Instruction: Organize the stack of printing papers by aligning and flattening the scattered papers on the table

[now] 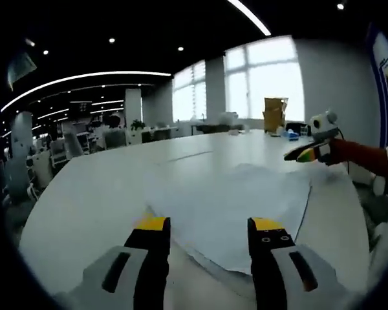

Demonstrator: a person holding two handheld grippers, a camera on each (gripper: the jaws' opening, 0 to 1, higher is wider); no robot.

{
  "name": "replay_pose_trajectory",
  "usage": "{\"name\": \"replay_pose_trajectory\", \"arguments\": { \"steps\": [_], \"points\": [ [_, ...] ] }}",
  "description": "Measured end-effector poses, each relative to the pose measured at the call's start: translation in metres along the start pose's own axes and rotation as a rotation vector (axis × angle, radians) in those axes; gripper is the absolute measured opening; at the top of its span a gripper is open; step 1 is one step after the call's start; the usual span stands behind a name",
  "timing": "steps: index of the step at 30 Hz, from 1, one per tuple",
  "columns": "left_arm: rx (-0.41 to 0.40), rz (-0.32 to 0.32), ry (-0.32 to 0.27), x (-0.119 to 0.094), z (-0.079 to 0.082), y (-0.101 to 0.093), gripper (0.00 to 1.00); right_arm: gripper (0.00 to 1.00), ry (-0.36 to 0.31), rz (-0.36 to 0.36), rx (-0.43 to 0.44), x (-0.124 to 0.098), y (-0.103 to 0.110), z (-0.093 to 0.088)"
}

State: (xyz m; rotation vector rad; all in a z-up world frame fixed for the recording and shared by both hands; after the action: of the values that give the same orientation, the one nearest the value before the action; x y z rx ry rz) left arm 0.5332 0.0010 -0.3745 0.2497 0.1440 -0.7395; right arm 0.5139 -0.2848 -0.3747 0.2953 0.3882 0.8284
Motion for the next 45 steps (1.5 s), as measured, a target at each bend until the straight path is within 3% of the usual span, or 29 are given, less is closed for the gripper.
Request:
{"name": "replay_pose_trajectory", "arguments": {
  "steps": [3, 8, 11, 18, 23, 33, 45],
  "points": [
    [-0.017, -0.007, -0.022, -0.003, 0.006, 0.000, 0.68, 0.80, -0.016, -0.001, -0.017, -0.002, 0.005, 0.004],
    [-0.010, -0.018, -0.025, -0.011, 0.008, -0.007, 0.78, 0.90, 0.005, 0.004, -0.084, -0.006, 0.013, 0.004],
    [-0.012, -0.002, -0.037, -0.020, 0.011, -0.008, 0.89, 0.90, -0.008, 0.016, -0.127, -0.010, 0.019, 0.007],
    [-0.013, 0.034, -0.022, -0.039, 0.012, -0.006, 0.97, 0.90, -0.033, 0.020, -0.149, -0.017, 0.025, 0.014],
    [-0.066, 0.049, -0.016, -0.056, 0.009, -0.007, 0.97, 0.90, -0.039, 0.015, -0.154, -0.027, 0.029, 0.014],
    [0.000, 0.122, -0.003, -0.096, 0.008, -0.004, 0.94, 0.90, -0.044, -0.020, -0.136, -0.050, 0.027, 0.009],
    [0.025, 0.122, -0.003, -0.127, 0.011, -0.022, 0.96, 0.90, -0.053, -0.059, -0.112, -0.081, 0.028, 0.004]
  ]
}}
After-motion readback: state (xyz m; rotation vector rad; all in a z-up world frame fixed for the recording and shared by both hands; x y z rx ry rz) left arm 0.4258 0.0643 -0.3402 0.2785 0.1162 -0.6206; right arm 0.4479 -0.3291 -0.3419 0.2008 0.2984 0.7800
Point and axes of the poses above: the point that each gripper's makers call its tool centre point, and the gripper's own axes: x roughly forward along the fingers, y roughly to its left, z roughly out of its top, the point moved 2 cm from there along -x, roughly backward along the fingers, and after that the axes turned 10 degrees about x, right-handed, at the moved point
